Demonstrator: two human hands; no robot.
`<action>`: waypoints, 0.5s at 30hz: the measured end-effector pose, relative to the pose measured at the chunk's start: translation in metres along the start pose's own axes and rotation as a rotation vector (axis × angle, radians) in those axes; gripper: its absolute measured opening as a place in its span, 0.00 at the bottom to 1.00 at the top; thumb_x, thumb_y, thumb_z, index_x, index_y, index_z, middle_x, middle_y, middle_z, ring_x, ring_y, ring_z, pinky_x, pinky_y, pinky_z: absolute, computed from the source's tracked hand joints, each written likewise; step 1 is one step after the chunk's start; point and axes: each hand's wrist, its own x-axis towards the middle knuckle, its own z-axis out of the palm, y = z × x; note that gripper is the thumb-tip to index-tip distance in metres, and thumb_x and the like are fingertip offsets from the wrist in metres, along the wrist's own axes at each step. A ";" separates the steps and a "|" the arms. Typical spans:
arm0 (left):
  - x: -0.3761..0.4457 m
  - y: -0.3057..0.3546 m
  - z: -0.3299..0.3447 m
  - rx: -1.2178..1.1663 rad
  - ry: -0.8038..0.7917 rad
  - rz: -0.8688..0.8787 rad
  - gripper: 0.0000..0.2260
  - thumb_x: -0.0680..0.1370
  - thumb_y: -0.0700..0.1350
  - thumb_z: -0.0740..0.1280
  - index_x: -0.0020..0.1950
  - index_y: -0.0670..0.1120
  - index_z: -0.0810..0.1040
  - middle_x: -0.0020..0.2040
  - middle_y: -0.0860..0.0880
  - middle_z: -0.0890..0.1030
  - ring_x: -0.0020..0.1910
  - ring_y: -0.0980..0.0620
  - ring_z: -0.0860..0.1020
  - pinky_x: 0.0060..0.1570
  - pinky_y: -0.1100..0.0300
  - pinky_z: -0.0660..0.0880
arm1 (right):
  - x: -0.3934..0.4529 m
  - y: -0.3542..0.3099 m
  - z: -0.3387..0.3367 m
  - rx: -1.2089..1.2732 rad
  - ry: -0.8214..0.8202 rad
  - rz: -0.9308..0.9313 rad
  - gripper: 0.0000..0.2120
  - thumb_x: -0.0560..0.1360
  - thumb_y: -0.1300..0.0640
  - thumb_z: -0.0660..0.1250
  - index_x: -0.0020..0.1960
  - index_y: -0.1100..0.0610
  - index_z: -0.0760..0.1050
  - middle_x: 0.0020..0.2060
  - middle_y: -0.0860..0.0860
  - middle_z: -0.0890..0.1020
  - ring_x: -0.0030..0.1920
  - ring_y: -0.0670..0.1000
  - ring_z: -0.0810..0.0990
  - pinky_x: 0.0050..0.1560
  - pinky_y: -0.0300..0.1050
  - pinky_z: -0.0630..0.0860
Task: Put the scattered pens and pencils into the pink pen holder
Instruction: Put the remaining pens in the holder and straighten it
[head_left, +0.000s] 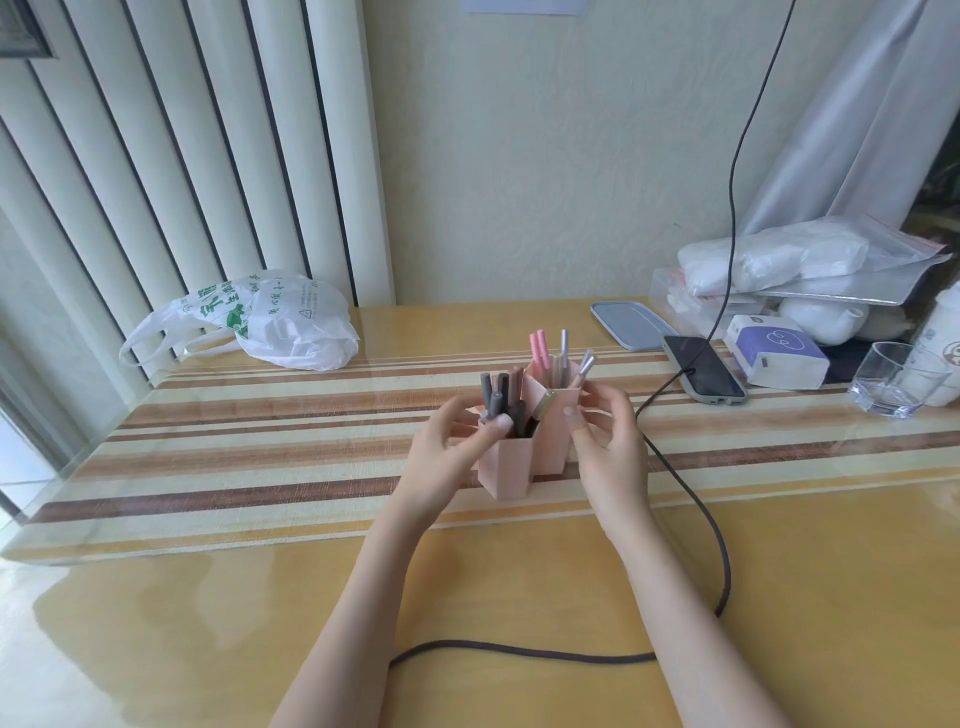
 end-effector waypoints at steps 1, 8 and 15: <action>0.000 0.001 -0.004 -0.021 0.019 0.017 0.20 0.67 0.64 0.66 0.53 0.56 0.79 0.42 0.56 0.81 0.43 0.57 0.78 0.44 0.64 0.74 | 0.002 0.002 0.000 0.056 -0.050 0.045 0.11 0.78 0.60 0.63 0.59 0.51 0.73 0.54 0.41 0.80 0.54 0.36 0.78 0.55 0.37 0.73; 0.001 0.002 -0.014 -0.101 0.001 -0.011 0.15 0.73 0.56 0.63 0.51 0.49 0.81 0.41 0.44 0.85 0.39 0.48 0.82 0.43 0.55 0.74 | 0.009 0.008 -0.003 0.201 -0.226 0.296 0.14 0.81 0.58 0.58 0.64 0.44 0.70 0.60 0.52 0.78 0.61 0.49 0.78 0.62 0.45 0.74; 0.012 -0.013 -0.015 0.077 0.126 -0.048 0.20 0.75 0.39 0.64 0.65 0.54 0.73 0.59 0.56 0.78 0.50 0.56 0.78 0.41 0.66 0.75 | -0.009 -0.014 -0.023 -0.084 -0.338 0.276 0.19 0.75 0.67 0.59 0.60 0.48 0.69 0.50 0.43 0.78 0.51 0.43 0.77 0.42 0.35 0.70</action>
